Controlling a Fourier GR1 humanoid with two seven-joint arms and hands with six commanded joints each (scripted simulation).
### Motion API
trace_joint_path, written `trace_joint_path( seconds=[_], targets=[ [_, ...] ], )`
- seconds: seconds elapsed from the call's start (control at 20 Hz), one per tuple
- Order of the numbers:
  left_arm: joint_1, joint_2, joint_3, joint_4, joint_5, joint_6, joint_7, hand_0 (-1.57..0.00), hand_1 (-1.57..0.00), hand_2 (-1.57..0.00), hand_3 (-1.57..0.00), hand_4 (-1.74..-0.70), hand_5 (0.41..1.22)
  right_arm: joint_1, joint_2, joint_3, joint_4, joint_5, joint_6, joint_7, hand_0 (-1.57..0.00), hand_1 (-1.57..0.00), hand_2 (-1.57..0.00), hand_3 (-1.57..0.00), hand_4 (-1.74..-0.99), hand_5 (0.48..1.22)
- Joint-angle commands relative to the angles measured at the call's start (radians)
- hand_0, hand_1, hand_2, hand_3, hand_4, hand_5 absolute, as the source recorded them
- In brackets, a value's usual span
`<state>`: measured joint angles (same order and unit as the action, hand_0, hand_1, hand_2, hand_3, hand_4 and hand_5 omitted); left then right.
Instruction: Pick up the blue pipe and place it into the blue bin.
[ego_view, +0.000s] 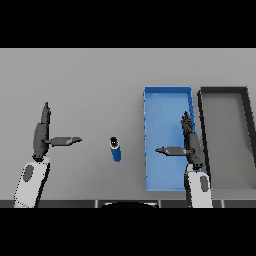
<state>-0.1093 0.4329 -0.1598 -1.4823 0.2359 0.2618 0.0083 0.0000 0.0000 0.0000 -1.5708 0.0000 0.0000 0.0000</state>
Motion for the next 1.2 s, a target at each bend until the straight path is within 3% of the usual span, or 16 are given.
trace_joint_path(
  seconds=[0.0,0.25,0.3,0.35,0.4,0.5,0.7,0.85,1.15],
  targets=[
    [0.004,0.0,0.0,-0.004,-0.001,0.001,-0.007,0.0,0.0,0.0,0.0,-1.07,0.591,0.004,0.0,0.001,-0.003,0.0,0.0,-0.003,0.0,0.0,0.0,0.0,-1.225,0.617],
    [0.036,-0.001,-0.014,-0.038,-0.01,0.01,-0.015,0.0,0.0,0.0,0.0,-1.07,0.591,0.048,0.004,0.017,-0.03,0.003,0.007,-0.018,0.0,0.0,0.0,0.0,-1.225,0.617],
    [0.047,0.081,-0.049,-0.055,-0.004,-0.126,-0.056,0.0,0.0,0.0,0.0,-1.07,0.591,0.081,-0.043,0.049,-0.059,0.046,0.043,-0.081,0.0,0.0,0.0,0.0,-1.225,0.617],
    [0.047,0.144,-0.054,-0.059,0.013,-0.214,-0.072,0.0,0.0,0.0,0.0,-1.07,0.59,0.109,-0.077,0.073,-0.092,0.085,0.055,-0.097,0.0,0.0,0.0,0.0,-1.224,0.618],
    [0.048,0.167,-0.066,-0.058,0.016,-0.264,-0.086,0.0,0.0,0.0,0.0,-1.07,0.589,0.13,-0.099,0.087,-0.123,0.102,0.069,-0.112,0.0,0.0,0.0,0.0,-1.225,0.618],
    [0.056,0.202,-0.075,-0.068,0.028,-0.321,-0.095,0.0,0.0,0.0,0.0,-1.08,0.588,0.141,-0.113,0.108,-0.145,0.135,0.069,-0.088,0.0,0.0,0.0,0.0,-1.223,0.62],
    [0.068,0.223,-0.08,-0.083,0.049,-0.366,-0.101,0.0,0.0,0.0,0.0,-1.08,0.604,0.152,-0.117,0.118,-0.164,0.173,0.047,-0.044,0.0,0.0,0.0,0.0,-1.186,0.601],
    [0.094,0.238,-0.118,-0.139,0.054,-0.425,-0.127,0.0,0.0,0.0,0.0,-1.1,0.583,0.15,-0.127,0.12,-0.165,0.18,0.05,-0.066,0.0,0.0,0.0,0.0,-1.187,0.6],
    [0.117,0.21,-0.239,-0.219,0.019,-0.505,-0.096,0.0,0.0,0.0,0.0,-1.16,0.497,0.128,-0.126,0.122,-0.156,0.177,0.057,-0.068,0.0,0.0,0.0,0.0,-1.208,0.612]
  ],
)
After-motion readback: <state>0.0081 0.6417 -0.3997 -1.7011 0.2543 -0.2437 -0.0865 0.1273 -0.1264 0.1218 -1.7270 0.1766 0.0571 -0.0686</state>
